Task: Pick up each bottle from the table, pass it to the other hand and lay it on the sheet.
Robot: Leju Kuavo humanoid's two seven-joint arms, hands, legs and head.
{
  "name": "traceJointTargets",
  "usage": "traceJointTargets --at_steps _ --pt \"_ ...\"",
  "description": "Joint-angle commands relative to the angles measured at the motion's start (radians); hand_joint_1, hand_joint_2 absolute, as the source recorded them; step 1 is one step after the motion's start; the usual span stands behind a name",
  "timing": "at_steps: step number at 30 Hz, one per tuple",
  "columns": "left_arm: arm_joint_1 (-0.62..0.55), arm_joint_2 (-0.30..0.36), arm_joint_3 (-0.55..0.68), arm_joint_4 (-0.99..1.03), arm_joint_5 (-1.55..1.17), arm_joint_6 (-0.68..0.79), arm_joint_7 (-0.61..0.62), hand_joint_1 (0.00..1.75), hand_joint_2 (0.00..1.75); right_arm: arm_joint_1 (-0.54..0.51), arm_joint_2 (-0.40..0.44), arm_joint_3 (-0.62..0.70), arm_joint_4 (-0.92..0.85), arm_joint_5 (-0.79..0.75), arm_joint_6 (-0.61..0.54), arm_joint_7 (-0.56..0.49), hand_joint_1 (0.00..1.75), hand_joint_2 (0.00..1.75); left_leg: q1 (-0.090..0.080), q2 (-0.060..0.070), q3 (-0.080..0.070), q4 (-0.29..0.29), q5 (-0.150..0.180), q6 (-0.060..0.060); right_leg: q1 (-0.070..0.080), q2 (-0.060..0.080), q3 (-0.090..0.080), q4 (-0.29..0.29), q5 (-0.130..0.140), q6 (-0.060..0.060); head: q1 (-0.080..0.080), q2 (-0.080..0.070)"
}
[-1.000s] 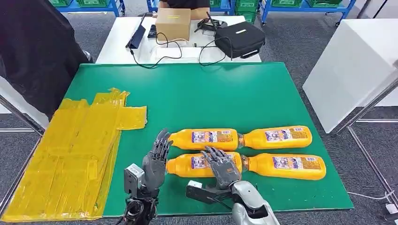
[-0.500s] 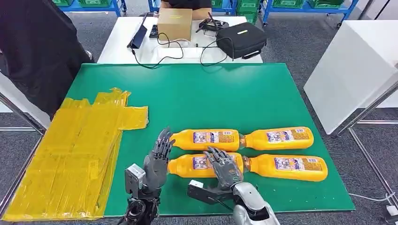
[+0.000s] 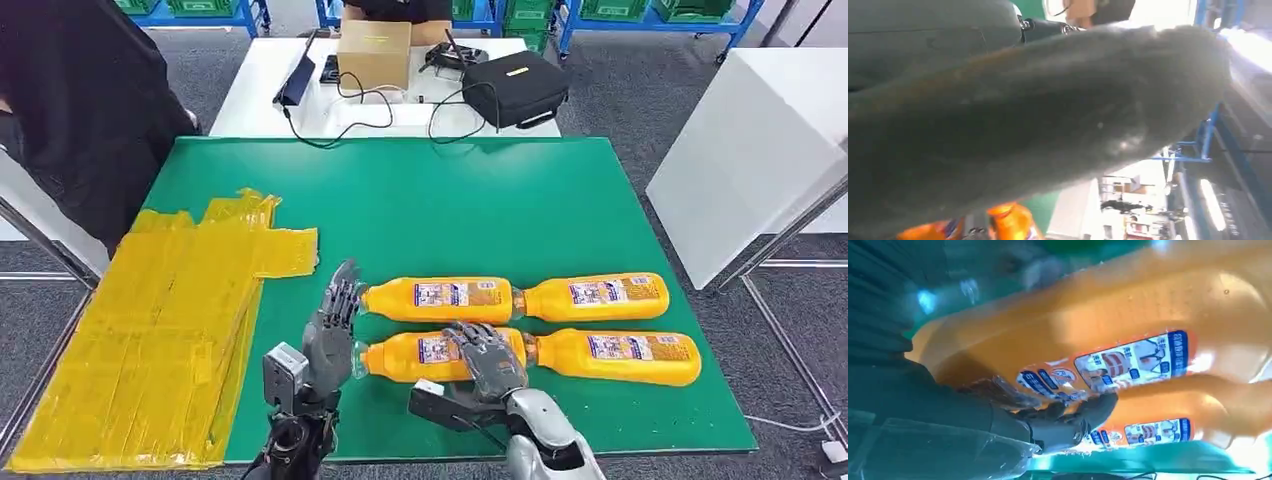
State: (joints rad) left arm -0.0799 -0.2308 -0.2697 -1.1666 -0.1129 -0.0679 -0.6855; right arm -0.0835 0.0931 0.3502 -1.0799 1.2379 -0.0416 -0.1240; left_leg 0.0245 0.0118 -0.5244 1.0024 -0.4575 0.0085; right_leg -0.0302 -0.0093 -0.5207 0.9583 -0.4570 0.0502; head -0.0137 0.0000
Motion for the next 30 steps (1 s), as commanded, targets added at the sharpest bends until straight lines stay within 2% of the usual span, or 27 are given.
traceJointTargets --at_steps 1,2,3,4,5,6,7,9,10,11,12,13,14,15,16,17,18,19,20,21,22,23,24,25,26,30 --pt "0.034 0.036 0.040 0.041 -0.009 -0.006 -0.013 0.00 0.00 0.170 -0.046 -0.083 0.352 -0.018 0.089 0.013 1.75 1.75 0.001 -0.013 -0.031 0.011 0.009 0.001 0.002 -0.012 -0.024 0.009 0.006 -0.004 0.000 0.000" --pt "0.034 0.034 0.042 0.041 -0.009 -0.004 -0.013 0.00 0.00 0.157 -0.041 -0.088 0.382 -0.022 0.088 0.012 1.75 1.75 0.001 -0.012 -0.033 0.011 0.009 0.002 0.002 -0.011 -0.026 0.009 0.006 -0.004 0.001 0.000" --pt "0.034 0.034 0.042 0.041 -0.009 -0.004 -0.013 0.00 0.00 0.157 -0.041 -0.088 0.382 -0.022 0.088 0.012 1.75 1.75 0.002 -0.010 -0.024 0.009 0.007 0.001 0.002 -0.009 -0.018 0.006 0.006 -0.003 0.001 0.000" --pt "0.041 0.034 0.044 0.036 -0.005 -0.005 -0.013 0.00 0.00 0.146 -0.036 -0.090 0.412 -0.023 0.076 0.007 1.75 1.75 0.001 -0.012 -0.034 0.012 0.009 0.002 0.002 -0.011 -0.028 0.010 0.007 -0.004 0.001 0.000" --pt "0.041 0.034 0.044 0.036 -0.005 -0.005 -0.013 0.00 0.00 0.146 -0.036 -0.090 0.412 -0.023 0.076 0.007 1.75 1.75 0.001 -0.010 -0.036 0.013 0.008 0.004 0.002 -0.009 -0.030 0.011 0.008 -0.004 0.000 0.000" --pt "0.043 0.036 0.046 0.040 -0.002 -0.010 -0.013 0.00 0.00 0.145 -0.037 -0.091 0.422 -0.023 0.076 0.007 1.75 1.75 0.002 -0.008 -0.029 0.011 0.006 0.004 0.002 -0.006 -0.024 0.009 0.007 -0.003 0.001 0.000" --pt "0.044 0.037 0.046 0.039 0.000 -0.013 -0.013 0.00 0.00 0.139 -0.037 -0.091 0.435 -0.023 0.077 0.007 1.75 1.75 0.001 -0.011 -0.042 0.016 0.009 0.004 0.002 -0.009 -0.037 0.014 0.008 -0.005 0.000 0.000" --pt "0.056 0.038 0.034 0.033 -0.003 -0.011 -0.013 0.00 0.00 0.104 -0.028 -0.100 0.515 -0.029 0.038 -0.019 1.75 1.75 0.003 -0.006 -0.034 0.014 0.008 0.005 0.002 -0.005 -0.030 0.012 0.006 -0.004 0.001 0.000" --pt "0.057 0.039 0.028 0.032 -0.003 -0.009 -0.013 0.00 0.00 0.097 -0.026 -0.096 0.523 -0.023 0.000 -0.033 1.75 1.75 0.005 0.001 -0.016 0.010 0.003 0.004 0.003 -0.001 -0.015 0.007 0.001 -0.005 0.000 0.000" --pt "0.059 0.039 0.026 0.031 0.000 -0.006 -0.013 0.00 0.00 0.094 -0.021 -0.105 0.509 -0.034 -0.043 -0.057 1.75 1.75 0.005 -0.004 -0.044 0.019 0.010 0.005 0.002 -0.006 -0.040 0.016 0.005 -0.006 0.000 0.000" --pt "0.060 0.040 0.026 0.031 0.001 -0.004 -0.013 0.00 0.00 0.094 -0.019 -0.112 0.488 -0.044 -0.068 -0.082 1.75 1.75 0.005 -0.002 -0.042 0.018 0.009 0.005 0.002 -0.005 -0.039 0.015 0.001 -0.006 0.002 0.000" --pt "0.063 0.042 0.026 0.028 0.003 0.002 -0.013 0.00 0.00 0.100 -0.016 -0.121 0.424 -0.058 -0.104 -0.115 1.75 1.75 0.006 -0.004 -0.051 0.021 0.011 0.004 0.003 -0.006 -0.047 0.019 0.002 -0.007 0.000 0.000" --pt "0.067 0.047 0.022 0.029 0.007 0.013 -0.013 0.00 0.00 0.145 -0.013 -0.151 0.270 -0.106 -0.074 -0.164 1.75 1.75 0.006 -0.004 -0.059 0.026 0.011 0.005 0.003 -0.007 -0.055 0.024 0.002 -0.007 0.001 0.000" --pt "0.070 0.049 0.023 0.027 0.008 0.017 -0.013 0.00 0.00 0.159 -0.015 -0.154 0.202 -0.114 -0.070 -0.182 1.75 1.75 0.006 0.003 -0.044 0.019 0.010 0.005 0.003 -0.003 -0.043 0.017 -0.002 -0.005 0.001 0.000" --pt "0.071 0.050 0.027 0.029 0.013 0.019 -0.013 0.00 0.00 0.182 -0.019 -0.155 0.102 -0.109 -0.027 -0.171 1.75 1.75 0.006 0.004 -0.049 0.020 0.012 0.005 0.004 -0.003 -0.047 0.019 -0.003 -0.006 0.002 0.000" --pt "0.069 0.050 0.034 0.034 0.018 0.018 -0.013 0.00 0.00 0.229 -0.024 -0.162 -0.044 -0.112 0.018 -0.169 1.75 1.75 0.006 0.004 -0.046 0.017 0.014 0.006 0.004 -0.004 -0.045 0.017 -0.004 -0.006 0.001 0.000" --pt "0.072 0.049 0.042 0.035 0.018 0.030 -0.013 0.00 0.00 0.254 -0.014 -0.182 -0.121 -0.135 0.015 -0.202 1.75 1.75 0.006 0.007 -0.035 0.013 0.014 0.007 0.004 -0.001 -0.035 0.012 -0.007 -0.006 0.001 0.000" --pt "0.072 0.050 0.050 0.035 0.018 0.036 -0.013 0.00 0.00 0.266 -0.012 -0.192 -0.183 -0.144 0.035 -0.213 1.75 1.75 0.005 0.004 -0.049 0.015 0.018 0.006 0.003 -0.004 -0.047 0.015 -0.006 -0.006 0.002 0.000" --pt "0.072 0.048 0.066 0.042 0.021 0.046 -0.013 0.00 0.00 0.286 -0.005 -0.210 -0.263 -0.159 0.042 -0.245 1.75 1.75 0.005 0.007 -0.036 0.008 0.018 0.007 0.003 -0.001 -0.035 0.008 -0.009 -0.005 0.002 0.000" --pt "0.075 0.042 0.089 0.042 0.022 0.068 -0.013 0.00 0.00 0.298 0.008 -0.235 -0.324 -0.194 0.049 -0.297 1.75 1.75 0.004 0.001 -0.049 0.008 0.022 0.007 0.003 -0.005 -0.045 0.010 -0.008 -0.006 0.002 0.000" --pt "0.075 0.042 0.089 0.042 0.022 0.068 -0.013 0.00 0.00 0.298 0.008 -0.235 -0.324 -0.194 0.049 -0.297 1.75 1.75 0.003 0.001 -0.042 0.001 0.028 0.006 0.003 -0.002 -0.038 0.002 0.003 0.000 0.003 0.000" --pt "0.075 0.042 0.089 0.042 0.022 0.068 -0.013 0.00 0.00 0.298 0.008 -0.235 -0.324 -0.194 0.049 -0.297 1.75 1.75 0.001 -0.003 -0.045 -0.005 0.033 0.005 0.001 -0.003 -0.039 -0.006 0.030 0.008 0.001 0.000" --pt "0.075 0.042 0.089 0.042 0.022 0.068 -0.013 0.00 0.00 0.298 0.008 -0.235 -0.324 -0.194 0.049 -0.297 1.75 1.75 -0.002 -0.002 -0.047 -0.001 0.031 0.007 -0.001 0.000 -0.041 -0.005 0.035 0.005 0.000 0.000" --pt "0.075 0.042 0.089 0.042 0.022 0.068 -0.013 0.00 0.00 0.298 0.008 -0.235 -0.324 -0.194 0.049 -0.297 1.75 1.75 -0.001 -0.004 -0.049 -0.004 0.033 0.007 0.000 0.000 -0.040 -0.007 0.037 0.002 0.002 0.000" --pt "0.075 0.042 0.089 0.042 0.022 0.068 -0.013 0.00 0.00 0.298 0.008 -0.235 -0.324 -0.194 0.049 -0.297 1.75 1.75 0.000 -0.002 -0.050 -0.001 0.031 0.006 0.001 0.002 -0.034 -0.006 0.038 0.004 0.001 0.000" --pt "0.075 0.042 0.089 0.042 0.022 0.068 -0.013 0.00 0.00 0.298 0.008 -0.235 -0.324 -0.194 0.049 -0.297 1.75 1.75 0.000 -0.002 -0.056 0.001 0.032 0.005 0.001 0.002 -0.040 -0.004 0.035 0.006 0.001 0.000"
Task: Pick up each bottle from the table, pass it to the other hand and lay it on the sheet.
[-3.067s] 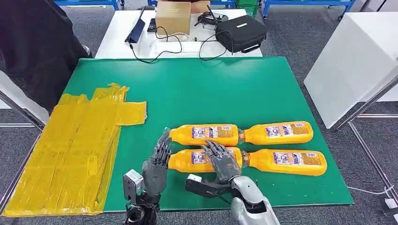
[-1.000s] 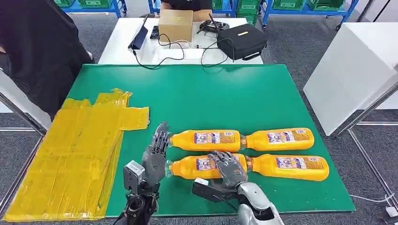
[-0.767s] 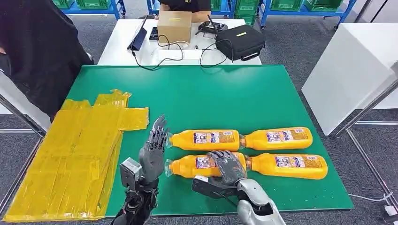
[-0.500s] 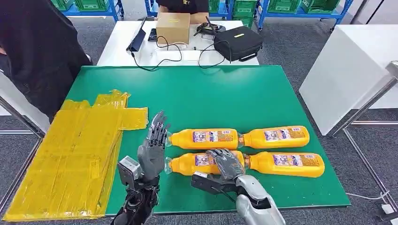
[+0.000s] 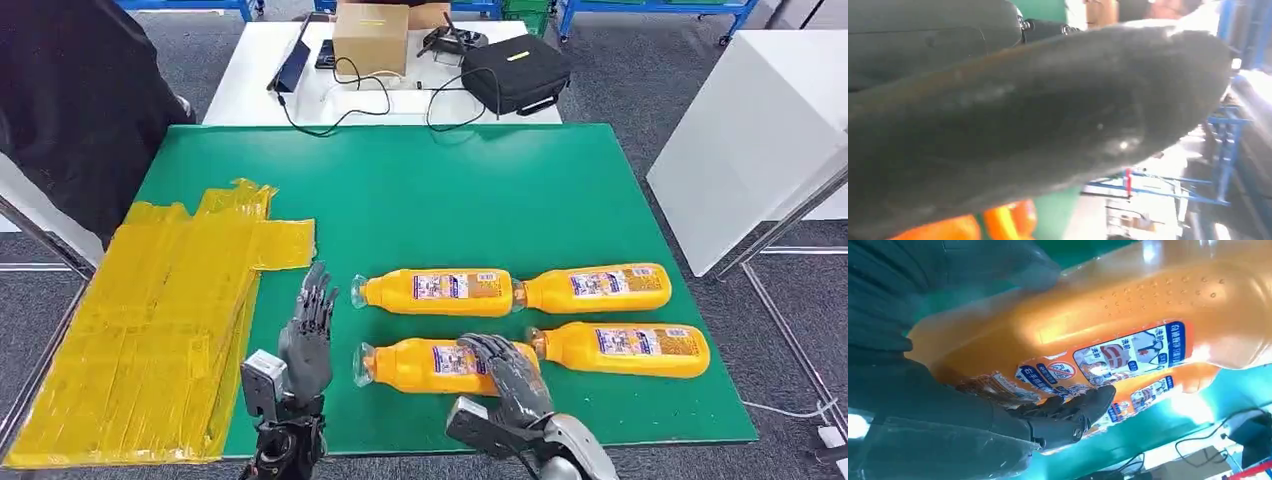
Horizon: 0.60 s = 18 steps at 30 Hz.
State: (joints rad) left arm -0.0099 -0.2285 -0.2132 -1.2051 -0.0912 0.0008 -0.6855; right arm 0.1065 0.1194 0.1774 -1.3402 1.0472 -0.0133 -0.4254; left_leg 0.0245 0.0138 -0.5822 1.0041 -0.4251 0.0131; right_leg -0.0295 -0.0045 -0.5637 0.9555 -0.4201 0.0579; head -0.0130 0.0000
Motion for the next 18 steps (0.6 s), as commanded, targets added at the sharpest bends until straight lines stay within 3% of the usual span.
traceJointTargets --at_steps 1,8,9,18 --pt "0.006 0.039 0.043 0.080 0.001 0.003 -0.013 0.00 0.00 0.109 -0.013 -0.074 -0.076 -0.012 0.033 -0.014 1.75 1.75 0.000 -0.006 0.001 -0.001 -0.001 0.001 0.000 -0.005 0.002 -0.001 -0.003 -0.004 0.000 0.000" --pt "0.012 0.017 0.187 0.116 0.027 0.013 -0.013 0.00 0.00 0.099 0.056 -0.153 -0.177 -0.077 0.080 -0.149 1.75 1.75 -0.001 -0.002 -0.004 -0.001 -0.002 -0.001 0.000 -0.001 -0.004 -0.001 -0.002 -0.004 0.001 0.000" --pt "0.016 0.017 0.197 0.113 0.039 -0.004 -0.013 0.00 1.75 0.103 0.061 -0.156 -0.197 -0.098 0.078 -0.168 1.75 1.75 -0.001 -0.002 -0.005 -0.001 -0.003 -0.001 0.000 -0.001 -0.005 0.000 -0.003 -0.007 0.000 0.000" --pt "0.018 0.002 0.241 0.129 0.093 -0.113 -0.013 0.00 1.75 0.080 0.077 -0.144 -0.252 -0.185 0.103 -0.223 1.75 1.75 -0.001 -0.001 -0.010 -0.001 -0.003 -0.001 0.000 0.001 -0.010 0.001 -0.002 -0.005 0.000 0.000"
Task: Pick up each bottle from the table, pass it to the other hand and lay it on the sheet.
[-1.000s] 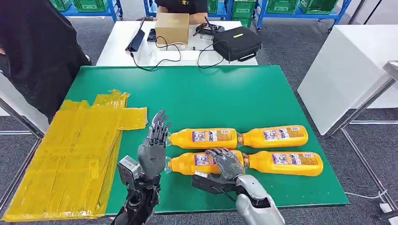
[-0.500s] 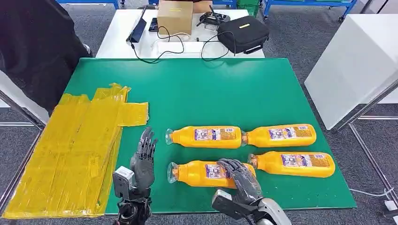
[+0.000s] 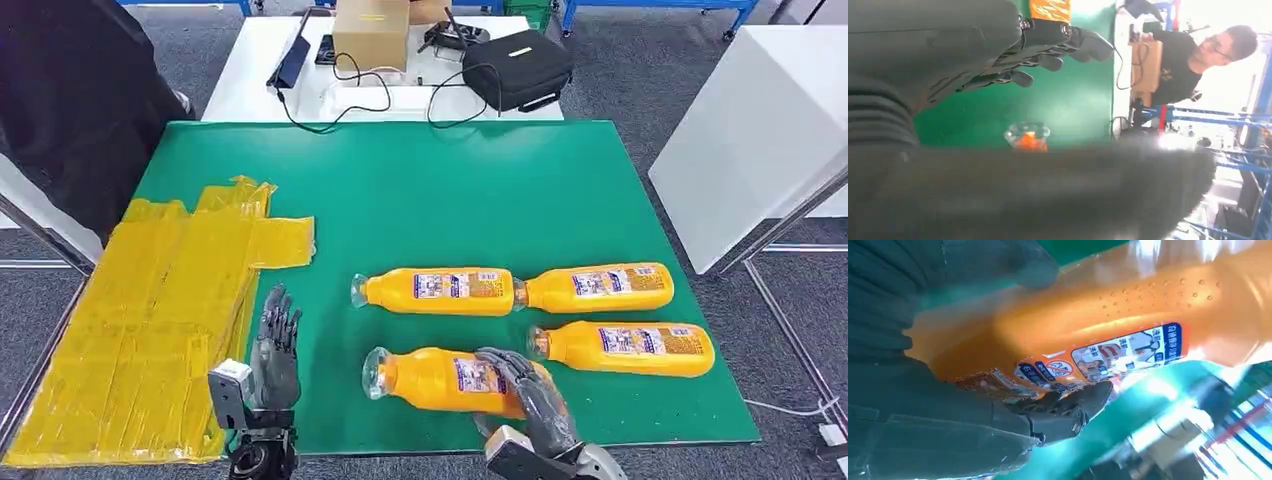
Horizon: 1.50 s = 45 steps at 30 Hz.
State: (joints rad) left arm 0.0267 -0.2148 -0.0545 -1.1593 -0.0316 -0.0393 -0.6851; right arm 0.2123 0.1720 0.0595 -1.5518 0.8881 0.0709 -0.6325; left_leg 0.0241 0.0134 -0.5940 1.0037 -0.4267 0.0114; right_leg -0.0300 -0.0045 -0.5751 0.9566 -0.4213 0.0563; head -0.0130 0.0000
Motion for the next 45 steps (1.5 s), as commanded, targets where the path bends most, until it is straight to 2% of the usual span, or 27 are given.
traceJointTargets --at_steps 1,6,17,21,25,30,34,35,42,45 --pt "-0.023 -0.010 0.078 0.097 0.038 -0.103 -0.013 0.00 1.75 -0.037 0.022 -0.020 -0.030 -0.026 0.020 -0.016 1.75 1.75 0.000 -0.001 0.002 0.000 -0.001 0.001 0.000 0.000 0.001 0.000 -0.001 -0.003 0.001 0.000" --pt "-0.022 -0.037 0.045 0.112 0.048 -0.197 -0.013 0.00 1.75 -0.087 0.050 0.021 0.009 -0.035 -0.003 -0.020 1.75 1.75 -0.001 0.001 0.000 0.000 -0.001 0.001 0.000 0.002 0.000 0.001 -0.001 -0.005 0.000 0.000" --pt "-0.017 -0.033 0.033 0.104 0.046 -0.215 -0.013 0.00 1.75 -0.106 0.045 0.035 0.036 -0.047 0.003 -0.015 1.75 1.75 0.000 0.000 -0.001 -0.001 -0.001 0.001 0.000 0.001 -0.001 0.000 -0.001 -0.003 0.000 0.000" --pt "-0.002 -0.038 0.006 0.084 0.058 -0.270 -0.013 0.00 1.75 -0.156 0.056 0.062 0.091 -0.065 -0.010 -0.016 1.75 1.75 0.000 0.001 -0.003 0.000 -0.001 0.001 0.000 0.002 -0.003 0.000 0.000 -0.002 0.000 0.000" --pt "-0.038 -0.047 -0.027 0.118 0.037 -0.241 -0.013 0.00 1.75 -0.202 0.059 0.096 0.144 -0.119 -0.029 -0.010 1.75 1.75 0.000 0.001 -0.003 0.000 -0.001 0.001 0.000 0.002 -0.002 0.000 0.000 -0.003 0.000 0.000" --pt "-0.022 -0.044 -0.051 0.101 0.048 -0.264 -0.013 0.00 1.75 -0.165 0.064 0.131 0.162 -0.174 -0.061 -0.024 1.75 1.75 0.000 -0.001 -0.003 -0.001 0.000 0.001 0.000 0.000 -0.002 -0.001 0.000 -0.002 0.000 0.000" --pt "-0.025 -0.038 -0.050 0.116 0.088 -0.290 -0.013 0.00 1.75 -0.216 0.066 0.146 0.221 -0.231 -0.077 -0.036 1.75 1.75 0.000 0.000 -0.001 -0.001 -0.001 0.001 0.000 0.001 -0.001 -0.001 -0.001 -0.003 0.000 0.000" --pt "-0.015 -0.038 -0.049 0.088 0.065 -0.249 -0.013 0.00 1.75 -0.220 0.065 0.153 0.230 -0.247 -0.088 -0.033 1.75 1.75 0.000 0.001 -0.001 -0.001 0.000 0.001 0.000 0.002 -0.001 -0.001 0.000 -0.003 0.000 0.000" --pt "-0.020 -0.056 -0.005 0.083 0.126 -0.307 -0.013 0.00 1.75 -0.179 0.066 0.199 0.240 -0.230 -0.127 -0.010 1.75 1.75 0.000 -0.001 -0.004 -0.001 0.000 0.001 0.001 0.000 -0.003 -0.001 0.000 -0.002 0.000 0.000" --pt "-0.016 -0.067 0.002 0.056 0.097 -0.286 -0.013 0.00 1.75 -0.173 0.063 0.208 0.232 -0.225 -0.136 0.000 1.75 1.75 0.000 -0.001 -0.004 -0.001 0.000 0.001 0.000 0.000 -0.003 0.000 0.000 -0.002 0.000 0.000"
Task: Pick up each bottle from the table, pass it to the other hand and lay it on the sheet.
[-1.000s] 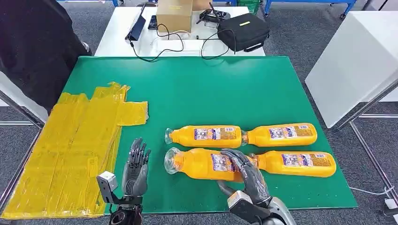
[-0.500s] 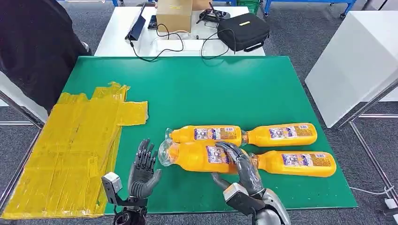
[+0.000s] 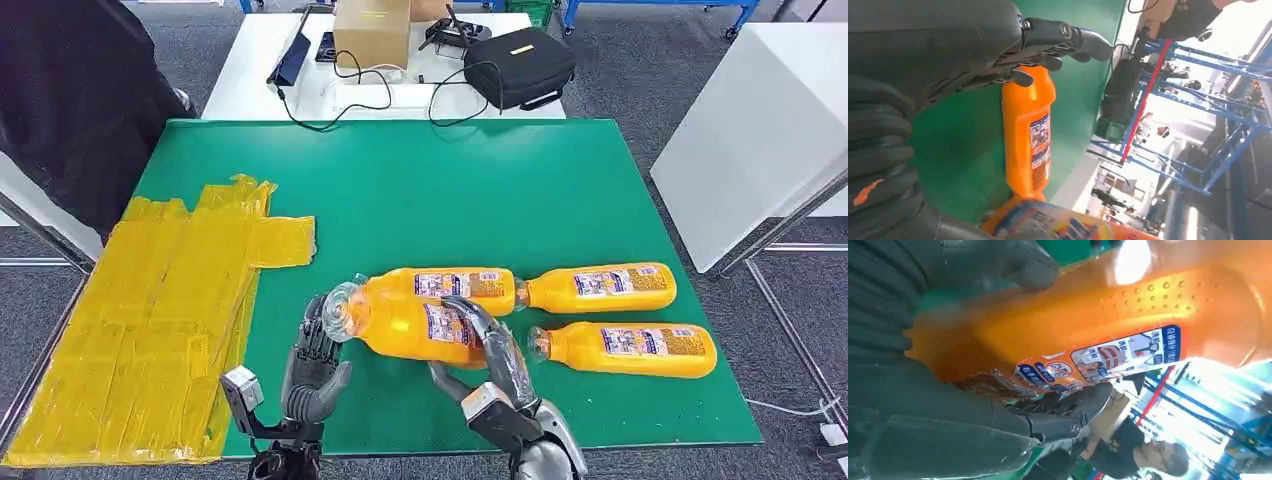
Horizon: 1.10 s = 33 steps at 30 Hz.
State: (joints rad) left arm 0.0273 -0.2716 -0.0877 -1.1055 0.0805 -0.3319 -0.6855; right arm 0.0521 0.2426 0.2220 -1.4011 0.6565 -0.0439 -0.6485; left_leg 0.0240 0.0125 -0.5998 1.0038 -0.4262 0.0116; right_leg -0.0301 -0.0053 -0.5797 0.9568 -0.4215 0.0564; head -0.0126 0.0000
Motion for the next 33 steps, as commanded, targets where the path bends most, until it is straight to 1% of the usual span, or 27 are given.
traceJointTargets --at_steps 1,7,9,15,19,20,21,22,23,25,26,27,31,32,33 --pt "-0.018 -0.012 0.035 0.003 -0.013 0.002 -0.013 0.00 1.75 -0.011 -0.008 0.046 0.080 0.007 -0.022 0.018 1.75 1.75 0.000 0.000 0.004 -0.001 -0.001 0.001 0.001 0.001 0.003 0.000 -0.001 -0.004 0.000 0.000" --pt "-0.015 -0.016 0.029 0.004 -0.014 0.003 -0.013 0.00 1.75 -0.012 -0.008 0.051 0.085 0.009 -0.020 0.025 1.75 1.75 0.000 0.000 0.002 0.000 0.000 0.001 0.001 0.001 0.002 -0.001 0.000 -0.002 0.000 0.000" --pt "-0.014 -0.015 0.028 0.004 -0.013 0.003 -0.013 0.00 1.75 -0.021 -0.006 0.053 0.094 0.012 -0.016 0.030 1.75 1.75 0.000 -0.001 0.003 0.000 -0.001 0.001 0.001 0.001 0.003 0.000 -0.001 -0.004 0.000 0.000" --pt "-0.008 -0.013 0.019 -0.005 -0.016 0.001 -0.013 0.00 1.75 -0.039 0.002 0.076 0.106 0.040 -0.018 0.042 1.75 1.75 0.000 0.001 0.001 0.000 0.000 0.000 0.001 0.001 0.001 0.000 0.000 -0.002 0.000 0.000" --pt "-0.002 -0.013 0.013 -0.012 -0.024 0.006 -0.013 0.00 1.75 -0.047 0.003 0.086 0.101 0.045 -0.020 0.046 1.75 1.75 0.000 0.000 0.002 0.000 -0.001 0.001 0.001 0.001 0.002 0.000 0.000 -0.003 0.000 0.000" --pt "-0.006 -0.013 0.009 -0.001 -0.022 0.000 -0.013 0.00 1.75 -0.054 0.007 0.087 0.092 0.046 -0.025 0.049 1.75 1.75 0.000 0.001 0.001 0.000 0.000 0.001 0.000 0.002 0.001 0.000 0.000 -0.002 0.000 0.000" --pt "-0.008 -0.014 0.007 0.003 -0.023 0.001 -0.013 0.00 1.75 -0.060 0.010 0.083 0.082 0.045 -0.033 0.055 1.75 1.75 0.000 0.001 0.005 0.001 -0.002 0.001 0.001 0.002 0.003 0.001 -0.002 -0.005 0.000 0.000" --pt "-0.008 -0.015 0.005 0.007 -0.024 0.000 -0.013 0.00 1.75 -0.067 0.012 0.076 0.070 0.043 -0.041 0.060 1.75 1.75 0.000 0.001 0.002 0.000 -0.001 0.001 0.000 0.002 0.002 0.000 0.000 -0.003 0.000 0.000" --pt "-0.012 -0.016 0.003 0.012 -0.023 0.000 -0.013 0.00 1.75 -0.076 0.013 0.067 0.054 0.036 -0.045 0.064 1.75 1.75 0.000 0.001 0.004 0.001 -0.002 0.001 0.000 0.002 0.003 0.001 -0.001 -0.005 0.000 0.000" --pt "-0.021 -0.018 -0.002 0.024 -0.023 -0.001 -0.013 0.00 1.75 -0.087 0.017 0.037 0.009 -0.009 -0.049 0.061 1.75 1.75 0.000 0.000 0.001 0.000 0.000 0.001 0.000 0.001 0.001 0.000 0.000 -0.003 0.000 0.000" --pt "-0.026 -0.018 -0.006 0.027 -0.023 -0.003 -0.013 0.00 1.75 -0.088 0.014 0.028 -0.013 -0.028 -0.042 0.065 1.75 1.75 0.000 -0.001 0.004 0.001 -0.002 0.002 0.000 0.001 0.003 0.002 -0.002 -0.006 0.000 0.000" --pt "-0.026 -0.018 -0.006 0.027 -0.023 -0.003 -0.013 0.00 1.75 -0.088 0.014 0.028 -0.013 -0.028 -0.042 0.065 1.75 1.75 -0.001 -0.001 0.001 0.001 -0.001 0.001 0.000 0.000 0.001 0.001 -0.001 -0.003 0.000 0.000" --pt "-0.046 -0.019 -0.020 0.045 -0.021 -0.014 -0.013 0.00 1.75 -0.092 0.015 0.017 -0.042 -0.043 -0.040 0.074 1.75 1.75 0.000 -0.002 0.001 0.000 0.000 0.001 0.000 -0.001 0.001 0.001 -0.001 -0.003 0.000 0.000" --pt "-0.059 -0.020 -0.023 0.059 -0.021 -0.015 -0.013 0.00 1.75 -0.094 0.016 0.019 -0.034 -0.031 -0.041 0.093 1.75 1.75 0.000 -0.002 0.001 0.000 0.000 0.001 0.000 -0.001 0.001 0.000 0.000 -0.002 0.000 0.000" --pt "-0.064 -0.020 -0.024 0.065 -0.021 -0.014 -0.013 0.00 1.75 -0.095 0.016 0.021 -0.028 -0.027 -0.041 0.099 1.75 1.75 0.000 -0.002 0.002 0.000 -0.001 0.001 0.000 -0.001 0.002 0.001 -0.001 -0.004 0.000 0.000"
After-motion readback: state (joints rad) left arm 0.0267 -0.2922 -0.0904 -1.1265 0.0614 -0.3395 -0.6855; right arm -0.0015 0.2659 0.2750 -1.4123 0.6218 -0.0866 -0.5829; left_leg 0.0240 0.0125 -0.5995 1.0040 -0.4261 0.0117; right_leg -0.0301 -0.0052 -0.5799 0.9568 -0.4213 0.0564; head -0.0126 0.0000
